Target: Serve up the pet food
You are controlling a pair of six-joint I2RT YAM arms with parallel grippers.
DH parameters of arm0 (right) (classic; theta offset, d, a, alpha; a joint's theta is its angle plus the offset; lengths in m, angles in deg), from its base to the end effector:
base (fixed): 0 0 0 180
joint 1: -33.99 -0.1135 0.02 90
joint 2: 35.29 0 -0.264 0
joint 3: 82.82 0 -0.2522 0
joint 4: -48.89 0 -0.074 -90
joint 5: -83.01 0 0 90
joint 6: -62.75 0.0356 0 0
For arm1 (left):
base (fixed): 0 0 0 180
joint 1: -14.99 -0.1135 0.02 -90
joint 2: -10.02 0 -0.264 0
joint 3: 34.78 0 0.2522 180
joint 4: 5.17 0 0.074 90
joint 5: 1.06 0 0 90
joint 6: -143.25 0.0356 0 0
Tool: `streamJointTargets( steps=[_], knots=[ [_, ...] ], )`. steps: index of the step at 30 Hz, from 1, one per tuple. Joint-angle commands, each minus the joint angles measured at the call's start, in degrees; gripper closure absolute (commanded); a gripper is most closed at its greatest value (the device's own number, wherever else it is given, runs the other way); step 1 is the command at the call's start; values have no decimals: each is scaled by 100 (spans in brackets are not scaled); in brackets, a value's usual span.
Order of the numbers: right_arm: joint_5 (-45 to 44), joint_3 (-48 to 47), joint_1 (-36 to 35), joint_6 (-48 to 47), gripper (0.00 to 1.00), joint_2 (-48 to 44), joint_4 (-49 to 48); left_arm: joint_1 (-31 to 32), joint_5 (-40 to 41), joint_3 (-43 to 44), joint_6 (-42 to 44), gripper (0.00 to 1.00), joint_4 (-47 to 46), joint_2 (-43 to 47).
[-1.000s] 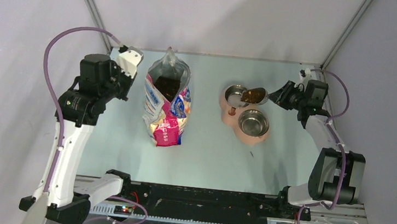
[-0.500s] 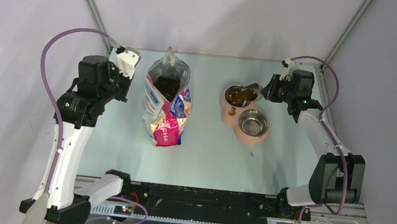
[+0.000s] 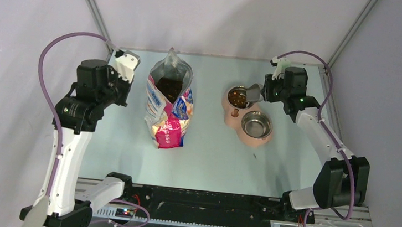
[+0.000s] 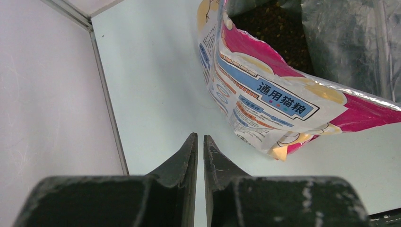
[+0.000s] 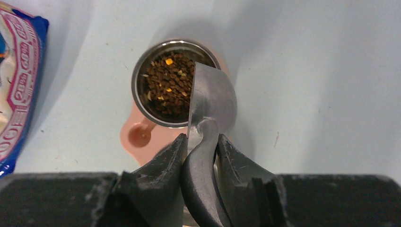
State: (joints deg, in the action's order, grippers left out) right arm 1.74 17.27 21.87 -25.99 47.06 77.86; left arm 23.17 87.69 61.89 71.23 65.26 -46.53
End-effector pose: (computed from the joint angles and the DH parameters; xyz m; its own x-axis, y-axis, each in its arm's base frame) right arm 0.3215 0.0746 0.3075 -0.5168 -0.0887 -0.8515 -0.3229 0.9414 0.0978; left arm 0.1602 -0.0238 0.4410 -0.4255 0.3729 -0.8245 0.3072 0.9165 0.2560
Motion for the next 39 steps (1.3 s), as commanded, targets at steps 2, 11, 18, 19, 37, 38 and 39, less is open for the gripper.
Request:
streamJointTargets(
  steps=[2,11,18,19,37,38,39],
  knots=[
    [-268,-284,-108,-602,100,-326,-59,-80,-226,-5,-101,85,-67,67],
    [702,-840,350,-46,100,-401,555,-94,-183,-41,-91,67,-80,41],
    [2259,-2939,1642,997,100,297,1709,-95,18,4,-257,39,-144,-44],
    [2394,-3119,1845,1174,100,382,1858,-93,28,22,-386,37,-154,-64],
    [2710,-5120,-47,1252,100,1012,2361,-96,-810,606,-2535,34,-1317,-1058],
    [2697,-5150,-213,1253,100,1025,2348,-93,-702,679,-2637,34,-1339,-1151],
    [2687,-5230,-291,1254,100,1063,2348,-95,-653,835,-2679,36,-1346,-1346]
  ],
)
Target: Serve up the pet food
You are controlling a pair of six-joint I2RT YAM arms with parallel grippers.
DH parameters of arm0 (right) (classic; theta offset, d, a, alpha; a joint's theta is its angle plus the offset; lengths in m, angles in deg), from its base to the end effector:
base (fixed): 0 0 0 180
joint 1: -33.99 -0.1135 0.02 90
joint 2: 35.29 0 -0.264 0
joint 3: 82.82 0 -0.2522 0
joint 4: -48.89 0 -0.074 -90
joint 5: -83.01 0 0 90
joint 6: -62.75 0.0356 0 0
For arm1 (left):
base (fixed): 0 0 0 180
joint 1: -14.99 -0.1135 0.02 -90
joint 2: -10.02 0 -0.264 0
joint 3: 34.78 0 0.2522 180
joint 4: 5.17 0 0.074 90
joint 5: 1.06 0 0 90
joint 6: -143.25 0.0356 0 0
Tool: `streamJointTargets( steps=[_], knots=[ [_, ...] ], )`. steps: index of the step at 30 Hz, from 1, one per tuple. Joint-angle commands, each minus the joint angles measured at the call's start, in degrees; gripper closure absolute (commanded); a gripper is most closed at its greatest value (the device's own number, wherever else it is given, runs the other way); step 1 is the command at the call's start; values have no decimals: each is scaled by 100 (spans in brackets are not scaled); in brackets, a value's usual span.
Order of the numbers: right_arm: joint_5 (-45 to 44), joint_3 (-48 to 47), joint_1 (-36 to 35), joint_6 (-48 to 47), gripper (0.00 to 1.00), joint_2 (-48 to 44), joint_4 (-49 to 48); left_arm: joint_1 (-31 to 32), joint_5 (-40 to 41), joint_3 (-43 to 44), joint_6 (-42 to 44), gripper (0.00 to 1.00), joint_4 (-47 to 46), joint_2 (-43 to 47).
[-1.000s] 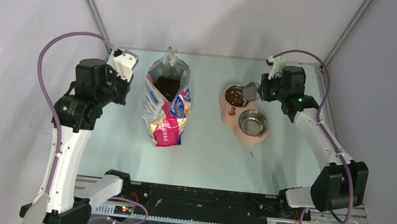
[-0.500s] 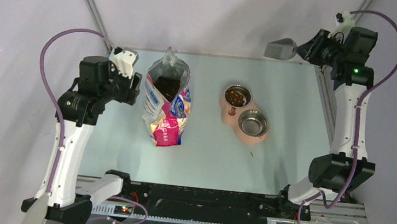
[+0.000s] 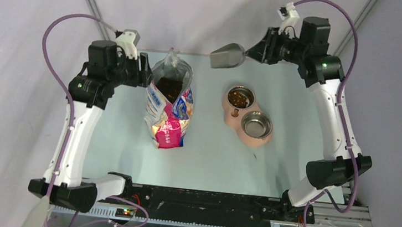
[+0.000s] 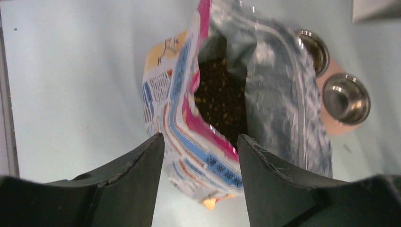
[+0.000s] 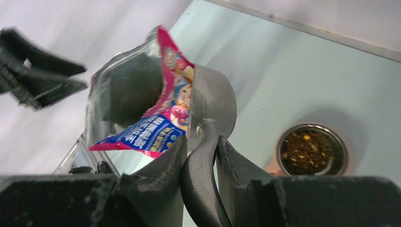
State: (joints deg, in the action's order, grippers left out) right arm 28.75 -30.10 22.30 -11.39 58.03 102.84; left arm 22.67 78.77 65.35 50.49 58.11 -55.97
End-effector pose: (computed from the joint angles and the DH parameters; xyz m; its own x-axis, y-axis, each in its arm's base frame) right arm 0.3299 0.0895 0.4828 -0.5139 0.1202 -0.8494 -0.5838 0.6765 0.4489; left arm 0.2138 -0.0352 0.4431 -0.4957 0.0190 -0.8683 0.2608 0.9569 -0.1279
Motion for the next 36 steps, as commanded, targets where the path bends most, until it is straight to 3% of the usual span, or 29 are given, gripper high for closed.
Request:
streamJointTargets(
  steps=[1,6,12,14,18,25,31,36],
  knots=[
    [-54,-543,-500,-219,100,-12,-129,-40,346,567,-658,37,-607,-513],
    [-461,-1041,-1173,-807,100,185,148,-33,669,923,-747,43,-443,-1104],
    [-847,-1349,-1954,-1321,100,477,576,62,486,921,-599,45,-263,-1343],
    [-942,-1417,-2125,-1479,100,568,669,103,416,798,-555,47,-250,-1349],
    [-1254,-1805,-2397,-1864,100,989,955,226,483,677,-383,59,-316,-1362],
    [-1315,-2346,-2619,-1854,100,1610,1214,574,542,729,-154,64,-303,-1636],
    [-1455,-2408,-2908,-2061,100,1970,1361,822,585,810,-50,96,-316,-1804],
    [-2014,-2455,-3108,-1850,100,2378,1492,951,661,755,-88,100,-387,-1682]
  ],
)
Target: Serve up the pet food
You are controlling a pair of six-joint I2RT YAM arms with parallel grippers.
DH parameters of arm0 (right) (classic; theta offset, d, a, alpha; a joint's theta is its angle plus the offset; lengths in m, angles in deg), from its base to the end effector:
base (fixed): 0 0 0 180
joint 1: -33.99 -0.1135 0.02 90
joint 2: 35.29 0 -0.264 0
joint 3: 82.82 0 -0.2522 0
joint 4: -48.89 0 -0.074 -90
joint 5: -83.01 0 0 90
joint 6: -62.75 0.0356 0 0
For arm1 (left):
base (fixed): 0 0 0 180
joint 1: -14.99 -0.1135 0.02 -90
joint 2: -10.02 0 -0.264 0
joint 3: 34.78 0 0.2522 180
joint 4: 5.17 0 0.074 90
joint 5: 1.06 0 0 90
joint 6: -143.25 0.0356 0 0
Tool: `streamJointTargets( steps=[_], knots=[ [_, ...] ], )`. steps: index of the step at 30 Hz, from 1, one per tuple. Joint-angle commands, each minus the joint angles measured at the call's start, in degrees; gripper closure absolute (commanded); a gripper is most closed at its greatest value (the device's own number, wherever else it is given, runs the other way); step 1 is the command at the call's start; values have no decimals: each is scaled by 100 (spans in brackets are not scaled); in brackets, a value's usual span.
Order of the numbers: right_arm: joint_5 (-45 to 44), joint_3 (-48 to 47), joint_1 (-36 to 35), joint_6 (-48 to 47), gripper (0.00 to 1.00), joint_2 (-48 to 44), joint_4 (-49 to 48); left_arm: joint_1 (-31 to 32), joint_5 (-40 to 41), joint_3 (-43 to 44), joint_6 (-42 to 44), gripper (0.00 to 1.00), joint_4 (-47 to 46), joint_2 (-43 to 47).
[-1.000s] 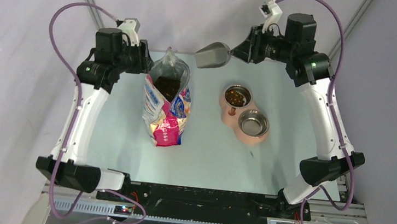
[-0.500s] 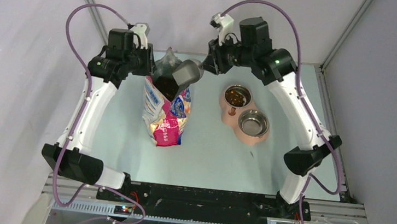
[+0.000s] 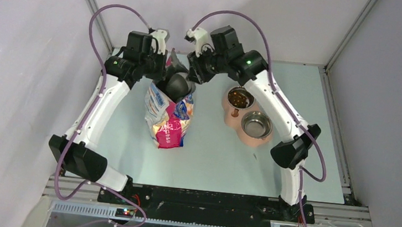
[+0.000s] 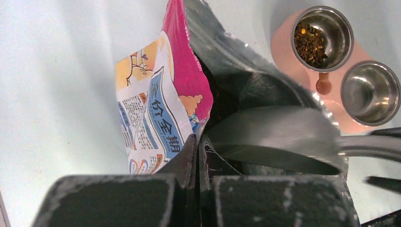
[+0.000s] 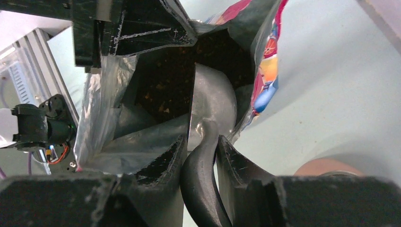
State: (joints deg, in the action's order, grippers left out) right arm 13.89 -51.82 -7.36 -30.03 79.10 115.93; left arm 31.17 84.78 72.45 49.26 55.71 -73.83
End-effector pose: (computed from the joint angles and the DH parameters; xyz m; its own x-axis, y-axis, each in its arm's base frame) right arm 0.3123 0.2917 0.4397 -0.3612 -0.3783 -0.8523 -0.8616 0.4849 0.1500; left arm 0.2971 -0.0889 0.4094 -0.6064 0.1037 -0.7884 0.2917 0.9513 -0.0993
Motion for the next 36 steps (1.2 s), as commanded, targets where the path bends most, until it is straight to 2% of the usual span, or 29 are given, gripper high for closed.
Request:
streamJointTargets(
  steps=[1,15,22,30,36],
  knots=[
    [-600,-349,-162,57,100,401,214,107,70,20,-24,100,-186,145],
    [-857,-429,-496,-111,100,1428,430,109,-98,-487,-244,100,-317,726],
    [-60,17,-813,-724,100,1488,966,106,-52,-584,-226,100,-366,748],
    [845,206,-979,-676,100,1537,1655,105,161,-310,-49,100,-307,609],
    [1657,204,-846,-418,100,1439,1673,104,273,-260,52,100,-350,536]
  ],
)
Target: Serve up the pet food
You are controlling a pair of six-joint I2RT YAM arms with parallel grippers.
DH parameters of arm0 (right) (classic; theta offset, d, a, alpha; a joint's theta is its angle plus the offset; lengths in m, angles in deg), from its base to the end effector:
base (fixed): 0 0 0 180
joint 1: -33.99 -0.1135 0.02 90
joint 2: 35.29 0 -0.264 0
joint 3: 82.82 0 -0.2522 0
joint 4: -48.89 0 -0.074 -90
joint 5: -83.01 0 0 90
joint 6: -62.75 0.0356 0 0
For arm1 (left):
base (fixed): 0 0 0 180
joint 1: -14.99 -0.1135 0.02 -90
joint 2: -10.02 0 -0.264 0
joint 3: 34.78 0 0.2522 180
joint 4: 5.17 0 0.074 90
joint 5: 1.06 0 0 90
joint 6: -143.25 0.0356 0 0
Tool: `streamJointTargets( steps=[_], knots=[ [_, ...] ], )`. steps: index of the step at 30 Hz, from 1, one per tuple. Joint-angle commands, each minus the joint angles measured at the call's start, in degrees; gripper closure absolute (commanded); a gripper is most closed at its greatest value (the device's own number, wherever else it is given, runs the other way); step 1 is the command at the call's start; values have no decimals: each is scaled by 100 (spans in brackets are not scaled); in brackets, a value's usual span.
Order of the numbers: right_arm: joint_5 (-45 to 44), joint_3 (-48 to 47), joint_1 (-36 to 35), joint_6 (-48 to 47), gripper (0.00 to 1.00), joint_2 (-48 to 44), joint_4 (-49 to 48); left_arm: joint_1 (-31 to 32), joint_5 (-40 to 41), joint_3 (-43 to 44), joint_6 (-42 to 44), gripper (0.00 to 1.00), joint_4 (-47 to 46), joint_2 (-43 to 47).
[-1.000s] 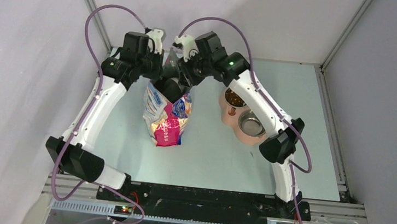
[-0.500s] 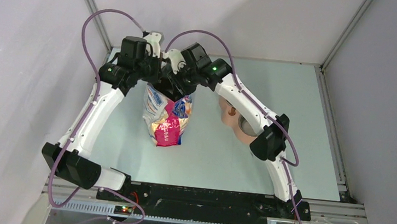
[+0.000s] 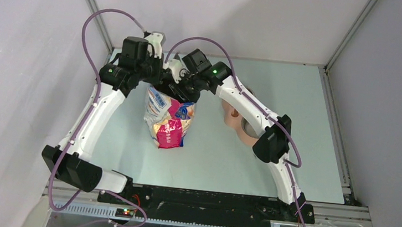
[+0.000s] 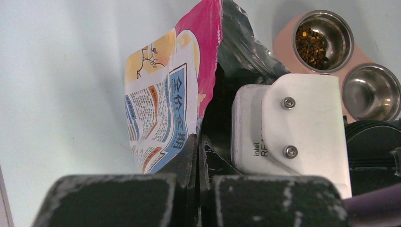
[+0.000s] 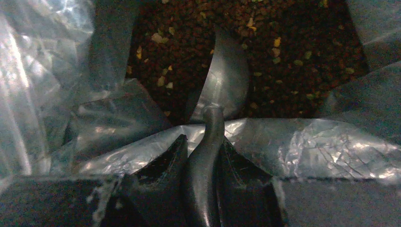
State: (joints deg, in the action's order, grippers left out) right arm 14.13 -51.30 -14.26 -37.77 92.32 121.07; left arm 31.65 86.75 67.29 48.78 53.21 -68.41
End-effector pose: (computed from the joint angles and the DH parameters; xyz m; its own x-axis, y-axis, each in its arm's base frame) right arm 0.3126 0.3695 0.3288 -0.3566 -0.6553 -0.6659 -0.9266 0.3392 0.1624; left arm 0.2756 -0.0839 0.4108 -0.5689 0.0890 -0.8175 0.2731 0.9582 -0.0858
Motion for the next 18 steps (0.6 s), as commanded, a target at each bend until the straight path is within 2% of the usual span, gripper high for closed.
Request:
streamJointTargets(
  steps=[1,10,18],
  knots=[
    [1812,162,-130,511,100,107,1135,60,82,256,121,100,-102,-17],
    [2574,358,87,1141,100,31,860,57,20,427,179,100,-25,-112],
    [2812,249,649,2122,100,8,13,60,-85,412,301,100,14,-128]
  ],
)
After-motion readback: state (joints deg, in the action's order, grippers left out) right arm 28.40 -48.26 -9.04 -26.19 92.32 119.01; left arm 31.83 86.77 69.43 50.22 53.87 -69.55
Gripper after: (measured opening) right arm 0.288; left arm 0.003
